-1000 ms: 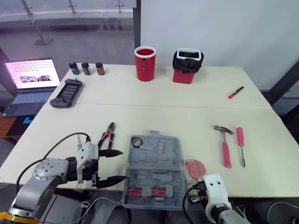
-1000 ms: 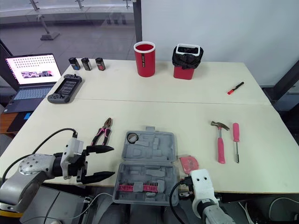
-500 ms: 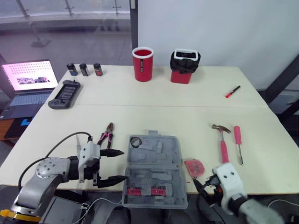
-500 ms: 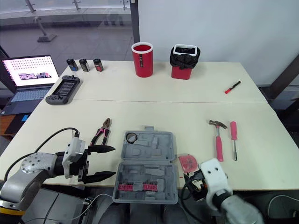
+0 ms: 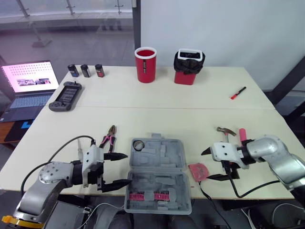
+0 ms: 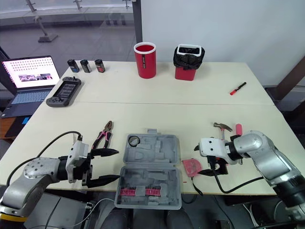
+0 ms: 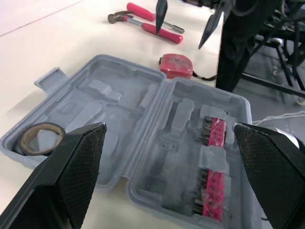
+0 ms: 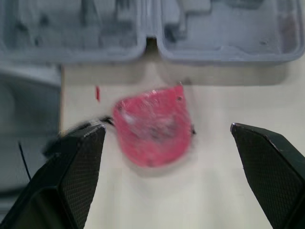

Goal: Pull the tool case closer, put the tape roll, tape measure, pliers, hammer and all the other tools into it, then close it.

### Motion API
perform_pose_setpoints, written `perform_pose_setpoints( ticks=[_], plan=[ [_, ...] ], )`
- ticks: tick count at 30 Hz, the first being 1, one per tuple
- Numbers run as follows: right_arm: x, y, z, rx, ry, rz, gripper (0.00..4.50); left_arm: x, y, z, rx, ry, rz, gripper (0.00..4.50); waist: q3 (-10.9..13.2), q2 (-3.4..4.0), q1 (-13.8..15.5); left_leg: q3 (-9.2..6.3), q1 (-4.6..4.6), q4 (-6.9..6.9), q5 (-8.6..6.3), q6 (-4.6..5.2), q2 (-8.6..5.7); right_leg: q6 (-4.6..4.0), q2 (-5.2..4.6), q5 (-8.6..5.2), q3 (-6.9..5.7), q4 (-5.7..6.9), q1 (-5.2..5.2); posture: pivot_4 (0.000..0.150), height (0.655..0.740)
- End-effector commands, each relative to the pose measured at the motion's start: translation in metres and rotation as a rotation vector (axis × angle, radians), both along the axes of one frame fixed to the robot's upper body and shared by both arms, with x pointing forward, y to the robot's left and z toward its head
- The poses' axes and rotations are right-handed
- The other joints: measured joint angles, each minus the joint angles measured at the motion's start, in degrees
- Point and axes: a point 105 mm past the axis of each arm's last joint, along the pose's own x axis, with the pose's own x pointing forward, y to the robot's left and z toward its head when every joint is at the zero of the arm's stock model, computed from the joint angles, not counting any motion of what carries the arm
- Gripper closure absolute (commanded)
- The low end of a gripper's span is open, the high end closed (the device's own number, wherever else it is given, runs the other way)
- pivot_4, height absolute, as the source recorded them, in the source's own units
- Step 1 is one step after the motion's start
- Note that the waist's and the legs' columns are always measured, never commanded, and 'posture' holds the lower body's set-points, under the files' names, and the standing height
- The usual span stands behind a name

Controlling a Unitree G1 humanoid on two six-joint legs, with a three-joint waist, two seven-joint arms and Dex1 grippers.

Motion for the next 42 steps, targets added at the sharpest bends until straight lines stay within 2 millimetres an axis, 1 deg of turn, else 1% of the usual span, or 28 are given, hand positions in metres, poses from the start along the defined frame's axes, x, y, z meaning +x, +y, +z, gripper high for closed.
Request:
perform_pose_setpoints(
  ticks=[1,4,9,12,19,22,23,24,27,29,31,32,33,35,36,37,38,39,42],
  plan=[
    [0.003,0.003,-0.009,-0.045,0.0,0.119,0.06,-0.003,0.002,0.009,-0.008,-0.046,0.019,0.0,0.0,0.0,0.08,-0.01,-0.01,0.0,-0.01,0.01,0.0,0.01,0.0,0.0,-0.01,0.0,0.0,0.15,0.7387],
    [0.01,0.007,-0.016,-0.055,-0.023,0.176,0.06,-0.005,0.003,0.009,-0.007,-0.05,0.038,0.0,0.02,0.03,0.06,-0.01,0.0,0.07,-0.01,0.01,-0.03,0.0,-0.03,0.0,-0.01,0.0,0.06,0.15,0.7387],
    [0.023,0.008,-0.025,-0.066,-0.042,0.197,0.06,-0.005,0.004,0.01,-0.006,-0.057,0.059,0.0,0.04,0.08,0.03,0.01,0.12,0.17,0.02,-0.03,-0.02,-0.14,-0.03,0.05,0.0,0.01,0.2,0.15,0.7387],
    [0.023,0.001,-0.033,-0.108,-0.021,0.223,0.06,-0.006,0.005,0.011,-0.005,-0.059,0.066,0.0,0.04,0.08,0.1,0.02,0.13,0.17,0.03,-0.04,-0.02,-0.12,-0.03,0.06,0.0,0.02,0.21,0.15,0.7387],
    [0.023,0.006,-0.042,-0.083,-0.005,0.244,0.06,-0.005,0.002,0.014,-0.001,-0.065,0.078,0.0,0.04,0.08,-0.05,0.0,0.19,0.15,0.03,-0.04,-0.01,-0.1,-0.02,0.08,0.01,0.04,0.24,0.15,0.7387],
    [0.024,0.009,-0.042,-0.067,-0.011,0.245,0.89,-0.005,0.001,0.014,-0.002,-0.064,0.08,0.0,0.03,0.06,-0.04,0.0,0.24,0.15,0.03,-0.04,-0.01,-0.11,-0.01,0.08,0.01,0.05,0.29,0.15,0.7387],
    [0.024,0.011,-0.041,-0.058,-0.009,0.244,1.37,-0.005,0.001,0.014,-0.002,-0.064,0.081,0.0,0.03,0.06,-0.06,0.01,0.28,0.16,0.03,-0.04,-0.01,-0.12,-0.01,0.08,0.01,0.05,0.33,0.15,0.7387],
    [0.023,0.011,-0.041,-0.054,-0.009,0.243,1.65,-0.005,0.001,0.014,-0.001,-0.063,0.082,0.0,0.03,0.06,-0.07,0.01,0.3,0.16,0.03,-0.04,-0.01,-0.12,-0.01,0.08,0.02,0.05,0.35,0.15,0.7387],
    [0.023,0.013,-0.037,-0.033,-0.01,0.234,1.67,-0.005,0.0,0.014,0.001,-0.062,0.083,0.0,0.03,0.06,-0.03,0.01,0.37,0.16,0.03,-0.04,0.0,-0.15,0.0,0.08,0.02,0.07,0.41,0.15,0.7387],
    [0.021,0.013,-0.033,-0.031,-0.013,0.236,1.67,-0.004,0.0,0.015,0.002,-0.062,0.083,0.0,0.03,0.07,-0.02,0.01,0.38,0.15,0.03,-0.04,0.0,-0.15,0.0,0.09,0.03,0.08,0.4,0.15,0.7387],
    [0.02,0.012,-0.023,-0.032,-0.034,0.236,1.67,-0.004,0.001,0.015,0.004,-0.062,0.083,0.0,0.04,0.08,0.03,0.01,0.37,0.14,0.03,-0.04,0.0,-0.14,0.0,0.08,0.03,0.08,0.4,0.15,0.7387],
    [0.02,0.011,-0.015,-0.032,-0.048,0.23,1.67,-0.003,0.002,0.014,0.006,-0.063,0.086,0.0,0.05,0.1,0.06,0.01,0.36,0.14,0.03,-0.04,0.0,-0.14,-0.01,0.08,0.03,0.08,0.38,0.15,0.7387],
    [0.019,0.012,-0.005,-0.03,-0.056,0.217,1.67,-0.002,0.004,0.014,0.009,-0.063,0.089,0.0,0.08,0.15,0.09,0.02,0.33,0.14,0.03,-0.04,-0.01,-0.13,-0.01,0.08,0.03,0.08,0.37,0.15,0.7387],
    [0.019,0.019,0.031,-0.007,-0.066,0.125,1.67,0.001,0.009,0.014,0.017,-0.067,0.111,0.0,0.19,0.33,0.16,0.02,0.27,0.15,0.03,-0.04,-0.02,-0.12,-0.04,0.09,0.04,0.08,0.31,0.15,0.7387],
    [0.019,0.027,0.048,0.018,-0.062,0.073,1.67,0.004,0.012,0.014,0.017,-0.07,0.124,0.0,0.2,0.37,0.15,0.01,0.21,0.17,0.03,-0.04,-0.03,-0.13,-0.05,0.09,0.04,0.08,0.25,0.15,0.7387],
    [0.018,0.035,0.06,0.045,-0.058,0.035,1.67,0.007,0.014,0.015,0.016,-0.074,0.137,0.0,0.21,0.37,-0.04,0.0,0.21,0.17,0.03,-0.05,-0.03,-0.12,-0.04,0.09,0.04,0.09,0.24,0.15,0.7387],
    [0.018,0.043,0.068,0.058,-0.06,0.005,1.67,0.01,0.017,0.016,0.019,-0.081,0.15,0.0,0.21,0.37,-0.12,-0.01,0.25,0.17,0.03,-0.05,0.0,-0.13,0.0,0.09,0.04,0.13,0.23,0.15,0.7387],
    [0.018,0.048,0.072,0.064,-0.06,-0.017,1.67,0.013,0.019,0.017,0.021,-0.085,0.158,0.0,0.2,0.36,-0.1,-0.03,0.27,0.16,0.03,-0.05,0.04,-0.16,0.05,0.1,0.03,0.15,0.23,0.15,0.7387],
    [0.028,0.053,0.065,-0.048,-0.092,-0.139,1.67,0.019,0.023,0.018,0.029,-0.1,0.169,0.0,0.17,0.35,0.07,-0.12,0.32,0.12,0.03,-0.05,0.07,-0.35,0.12,0.02,-0.04,0.15,0.26,0.15,0.7387]
  ],
)
